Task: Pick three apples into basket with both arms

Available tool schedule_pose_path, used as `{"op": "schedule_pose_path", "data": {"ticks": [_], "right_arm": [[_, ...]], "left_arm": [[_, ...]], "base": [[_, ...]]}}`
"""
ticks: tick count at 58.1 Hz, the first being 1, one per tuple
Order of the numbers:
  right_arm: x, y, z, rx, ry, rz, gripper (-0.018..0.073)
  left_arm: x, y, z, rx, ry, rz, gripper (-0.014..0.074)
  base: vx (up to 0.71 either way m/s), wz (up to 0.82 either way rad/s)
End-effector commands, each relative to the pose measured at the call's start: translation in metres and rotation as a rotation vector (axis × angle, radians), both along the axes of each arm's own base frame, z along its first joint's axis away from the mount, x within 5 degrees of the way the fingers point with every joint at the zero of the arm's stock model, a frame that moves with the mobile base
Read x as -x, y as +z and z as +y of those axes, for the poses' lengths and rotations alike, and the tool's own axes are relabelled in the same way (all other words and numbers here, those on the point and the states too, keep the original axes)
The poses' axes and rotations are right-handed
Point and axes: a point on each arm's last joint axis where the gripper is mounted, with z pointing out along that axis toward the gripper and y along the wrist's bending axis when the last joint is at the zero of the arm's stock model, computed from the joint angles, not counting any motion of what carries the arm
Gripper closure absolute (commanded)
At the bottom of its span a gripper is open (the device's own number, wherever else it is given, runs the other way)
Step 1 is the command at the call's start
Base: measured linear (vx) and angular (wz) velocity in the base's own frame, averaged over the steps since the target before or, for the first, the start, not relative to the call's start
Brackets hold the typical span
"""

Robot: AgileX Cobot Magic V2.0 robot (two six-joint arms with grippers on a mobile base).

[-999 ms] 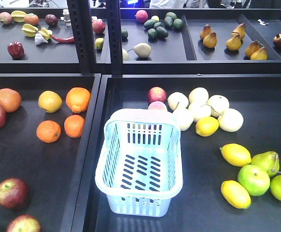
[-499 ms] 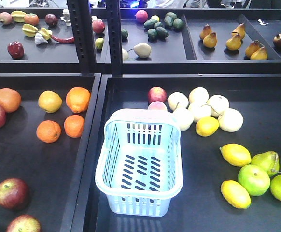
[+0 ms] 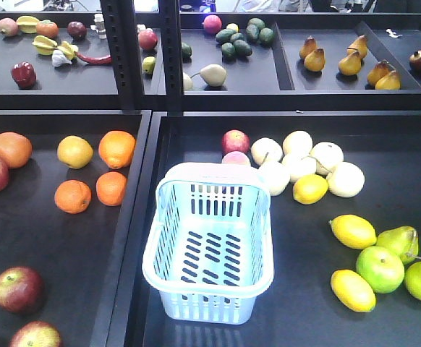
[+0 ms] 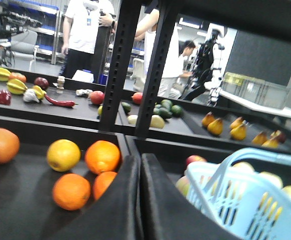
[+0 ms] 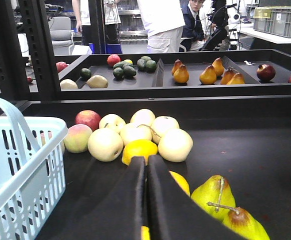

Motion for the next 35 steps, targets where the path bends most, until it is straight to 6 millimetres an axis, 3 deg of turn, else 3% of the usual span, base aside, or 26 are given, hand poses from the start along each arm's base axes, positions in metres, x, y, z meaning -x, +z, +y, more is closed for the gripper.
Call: {"op": "schedule_pose_path", "data": {"ticks": [1,35], "right_arm": [[0.0,0.003,0.0,0.016,0.002,-0.072,0.0564],[0.0,0.003,0.0,0.016,0.002,-0.072,0.0564]], "left_arm": [[0.003,0.016,0.001,0.156,-0.019,-0.101,0.0603],[0.005,0.027,0.007,0.56,-0.031,-0.176,0.0603]], "base": [[0.0,0.0],[0.0,0.0]]}}
